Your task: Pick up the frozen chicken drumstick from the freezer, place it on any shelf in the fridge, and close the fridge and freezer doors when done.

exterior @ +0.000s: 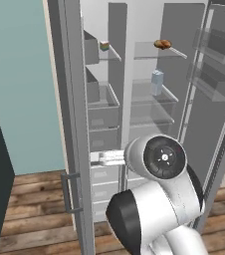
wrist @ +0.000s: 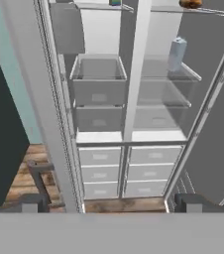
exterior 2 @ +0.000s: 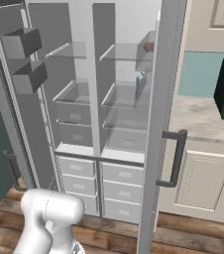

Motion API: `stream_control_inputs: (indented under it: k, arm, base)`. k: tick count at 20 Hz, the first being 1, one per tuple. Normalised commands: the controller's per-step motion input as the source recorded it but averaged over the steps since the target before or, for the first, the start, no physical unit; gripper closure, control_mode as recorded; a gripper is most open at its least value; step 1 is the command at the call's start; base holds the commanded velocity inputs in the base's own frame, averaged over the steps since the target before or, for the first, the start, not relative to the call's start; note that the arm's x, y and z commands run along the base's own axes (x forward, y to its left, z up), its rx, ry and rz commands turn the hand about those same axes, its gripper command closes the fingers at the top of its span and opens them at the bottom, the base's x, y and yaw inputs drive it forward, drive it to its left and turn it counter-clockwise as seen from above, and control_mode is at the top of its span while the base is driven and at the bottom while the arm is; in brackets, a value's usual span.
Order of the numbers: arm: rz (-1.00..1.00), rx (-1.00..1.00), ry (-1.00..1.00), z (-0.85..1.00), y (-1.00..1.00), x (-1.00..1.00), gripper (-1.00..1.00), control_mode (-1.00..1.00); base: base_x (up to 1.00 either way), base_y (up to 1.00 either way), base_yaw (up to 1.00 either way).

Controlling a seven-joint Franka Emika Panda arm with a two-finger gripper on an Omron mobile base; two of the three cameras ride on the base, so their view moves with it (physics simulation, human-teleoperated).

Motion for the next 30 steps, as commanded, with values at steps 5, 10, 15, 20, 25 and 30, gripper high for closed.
stream_control_inputs:
  k: [5,10,15,20,25,30]
  arm:
    - [-0.01,0.0,-0.28,-0.31,1.0,0.07,-1.0,-1.0]
    - [-0.07,0.0,-0.23,-0.24,1.0,0.47,-1.0,-1.0]
    - [-0.21,-0.08,-0.13,-0.06,0.86,0.92,-1.0,-1.0]
    - [-0.26,-0.06,-0.08,-0.07,0.66,0.89,-1.0,-1.0]
    - [-0.19,-0.04,-0.04,-0.15,0.29,0.59,-1.0,-1.0]
    - [-0.13,-0.03,-0.01,-0.32,0.0,0.56,-1.0,-1.0]
  base:
    - [0.0,0.0,0.0]
    - [0.0,0.0,0.0]
    - [0.0,0.0,0.0]
    - [0.0,0.0,0.0]
    - [0.0,0.0,0.0]
    - [0.0,0.0,0.0]
